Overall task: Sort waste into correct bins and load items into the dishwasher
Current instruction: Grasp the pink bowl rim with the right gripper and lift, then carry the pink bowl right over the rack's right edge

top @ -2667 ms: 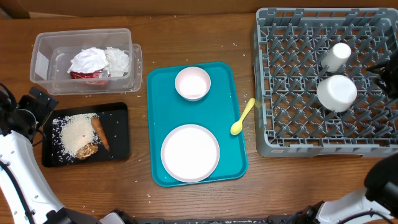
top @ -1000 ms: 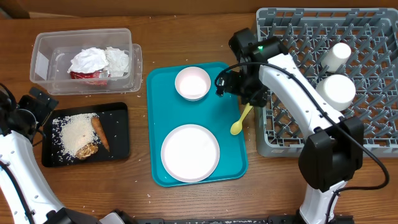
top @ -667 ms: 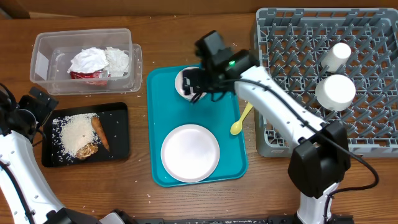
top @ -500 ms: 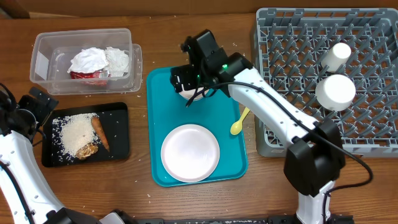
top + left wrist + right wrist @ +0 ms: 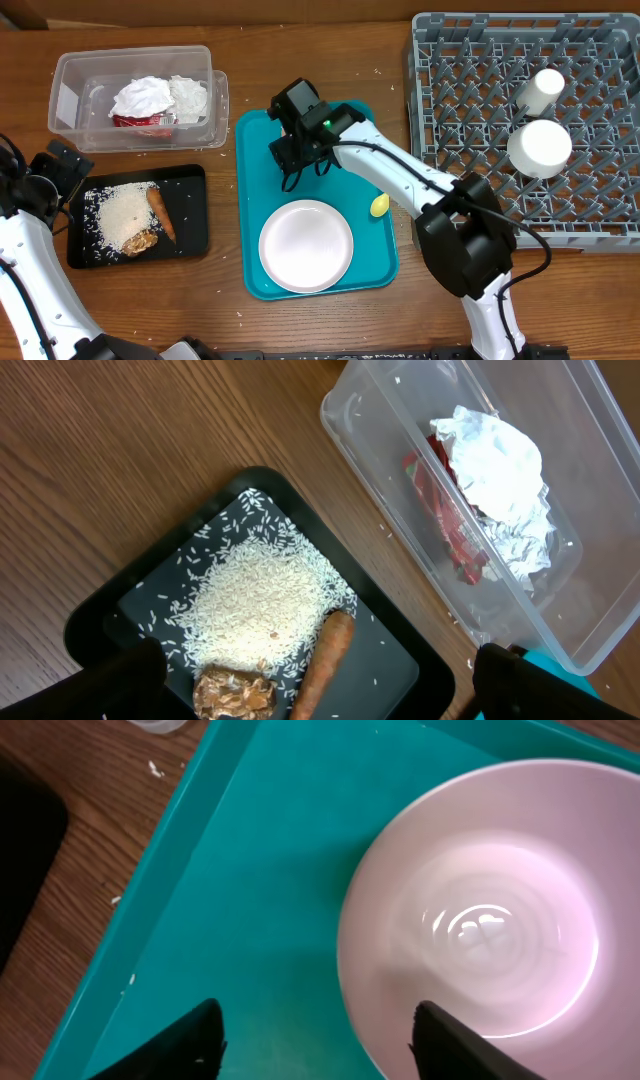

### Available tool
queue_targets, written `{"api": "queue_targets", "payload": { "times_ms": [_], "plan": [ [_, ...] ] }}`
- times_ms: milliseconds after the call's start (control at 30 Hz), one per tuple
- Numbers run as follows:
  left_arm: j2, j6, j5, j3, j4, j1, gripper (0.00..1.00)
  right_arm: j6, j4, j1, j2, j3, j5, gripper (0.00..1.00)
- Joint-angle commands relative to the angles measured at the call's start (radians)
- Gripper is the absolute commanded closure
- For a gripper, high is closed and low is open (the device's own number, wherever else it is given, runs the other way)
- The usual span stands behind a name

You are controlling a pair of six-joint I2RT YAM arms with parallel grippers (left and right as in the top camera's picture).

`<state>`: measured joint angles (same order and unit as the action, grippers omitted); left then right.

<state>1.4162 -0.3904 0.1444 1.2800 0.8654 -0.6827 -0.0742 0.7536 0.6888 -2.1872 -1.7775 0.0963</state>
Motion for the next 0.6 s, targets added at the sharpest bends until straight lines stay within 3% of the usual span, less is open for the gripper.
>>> {"api": "queue_targets", "payload": {
  "times_ms": [0, 467, 567],
  "plan": [
    [0.003, -0.01, -0.006, 0.005, -0.002, -0.003, 0.0, 0.027, 0.009, 0.0, -0.029, -0.008, -0.054, 0.45],
    [0.003, -0.01, -0.006, 0.005, -0.002, -0.003, 0.0, 0.022, 0.053, 0.0, -0.065, -0.008, -0.052, 0.55],
    [0.003, -0.01, -0.006, 0.005, -0.002, -0.003, 0.0, 0.022, 0.055, 0.0, -0.065, -0.013, -0.051, 0.63]
  ]
}}
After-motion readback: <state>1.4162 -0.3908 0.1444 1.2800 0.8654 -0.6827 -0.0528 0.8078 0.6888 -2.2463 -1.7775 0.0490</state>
